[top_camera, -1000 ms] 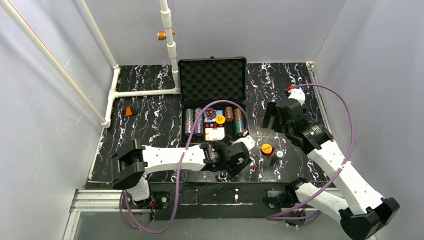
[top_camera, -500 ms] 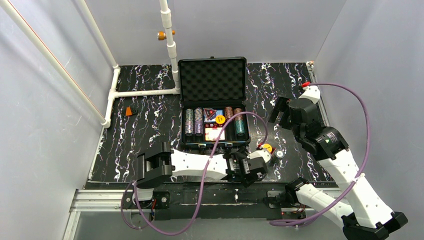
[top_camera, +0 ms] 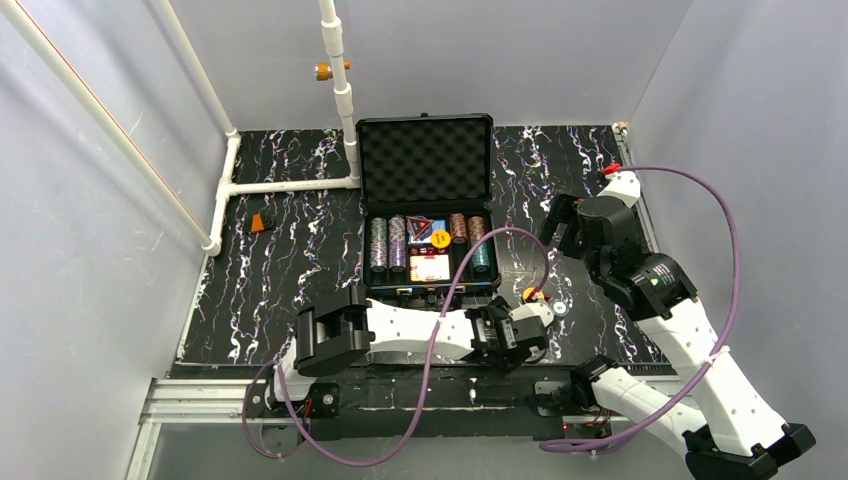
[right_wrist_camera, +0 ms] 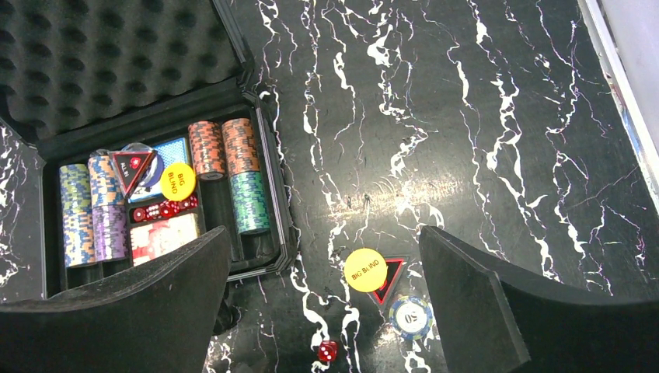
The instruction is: Pack up texas hold em set
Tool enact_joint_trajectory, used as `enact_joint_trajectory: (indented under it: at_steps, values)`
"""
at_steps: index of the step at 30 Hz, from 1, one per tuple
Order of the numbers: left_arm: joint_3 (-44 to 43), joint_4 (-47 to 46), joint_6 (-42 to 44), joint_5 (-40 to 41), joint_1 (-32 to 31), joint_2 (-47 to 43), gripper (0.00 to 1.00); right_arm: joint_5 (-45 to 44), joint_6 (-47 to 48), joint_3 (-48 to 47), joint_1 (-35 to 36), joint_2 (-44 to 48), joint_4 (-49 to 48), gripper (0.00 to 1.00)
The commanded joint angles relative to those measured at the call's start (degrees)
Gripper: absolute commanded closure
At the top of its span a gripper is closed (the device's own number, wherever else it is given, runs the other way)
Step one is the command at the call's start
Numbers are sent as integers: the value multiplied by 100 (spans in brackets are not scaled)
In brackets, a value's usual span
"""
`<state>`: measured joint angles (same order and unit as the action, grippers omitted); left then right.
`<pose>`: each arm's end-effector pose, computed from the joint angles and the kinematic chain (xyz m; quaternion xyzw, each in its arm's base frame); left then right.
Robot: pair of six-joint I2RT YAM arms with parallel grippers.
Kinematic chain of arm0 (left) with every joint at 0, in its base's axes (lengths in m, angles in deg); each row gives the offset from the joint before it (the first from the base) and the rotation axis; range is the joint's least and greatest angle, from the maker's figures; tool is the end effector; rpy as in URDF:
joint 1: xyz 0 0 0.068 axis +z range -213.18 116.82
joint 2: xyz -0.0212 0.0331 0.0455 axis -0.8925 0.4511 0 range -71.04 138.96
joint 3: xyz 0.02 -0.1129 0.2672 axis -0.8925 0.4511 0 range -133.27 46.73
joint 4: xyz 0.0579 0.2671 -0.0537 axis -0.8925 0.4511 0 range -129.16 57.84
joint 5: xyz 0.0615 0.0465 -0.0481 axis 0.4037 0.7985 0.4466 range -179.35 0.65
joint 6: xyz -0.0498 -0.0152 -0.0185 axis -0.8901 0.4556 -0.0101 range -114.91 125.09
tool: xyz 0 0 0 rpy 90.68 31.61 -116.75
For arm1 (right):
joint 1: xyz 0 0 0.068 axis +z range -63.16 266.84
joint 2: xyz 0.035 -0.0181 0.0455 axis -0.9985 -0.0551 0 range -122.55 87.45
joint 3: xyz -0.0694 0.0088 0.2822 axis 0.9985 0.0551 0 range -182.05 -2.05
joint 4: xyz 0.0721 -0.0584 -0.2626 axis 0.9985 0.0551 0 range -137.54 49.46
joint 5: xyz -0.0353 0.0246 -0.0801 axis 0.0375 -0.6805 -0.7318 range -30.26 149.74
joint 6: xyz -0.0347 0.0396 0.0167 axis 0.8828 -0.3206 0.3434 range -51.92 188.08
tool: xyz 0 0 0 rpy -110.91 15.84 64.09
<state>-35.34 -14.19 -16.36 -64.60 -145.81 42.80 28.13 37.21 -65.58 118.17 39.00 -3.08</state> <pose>0.0732 -0.4430 0.1939 0.4235 0.8369 -0.0940 0.3339 0.1499 0.0682 0.3993 0.1342 0.8312 0.0495 0.5373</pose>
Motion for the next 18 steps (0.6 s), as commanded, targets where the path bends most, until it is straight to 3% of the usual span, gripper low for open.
enact_joint_trajectory:
  at_steps: [1,18]
  values:
    - [-432,217,6,66,-33,167,25,-112,11,-178,-22,2,-194,2]
    - [-1585,728,-308,495,81,1050,50,-19,54,-169,-22,-82,-293,2]
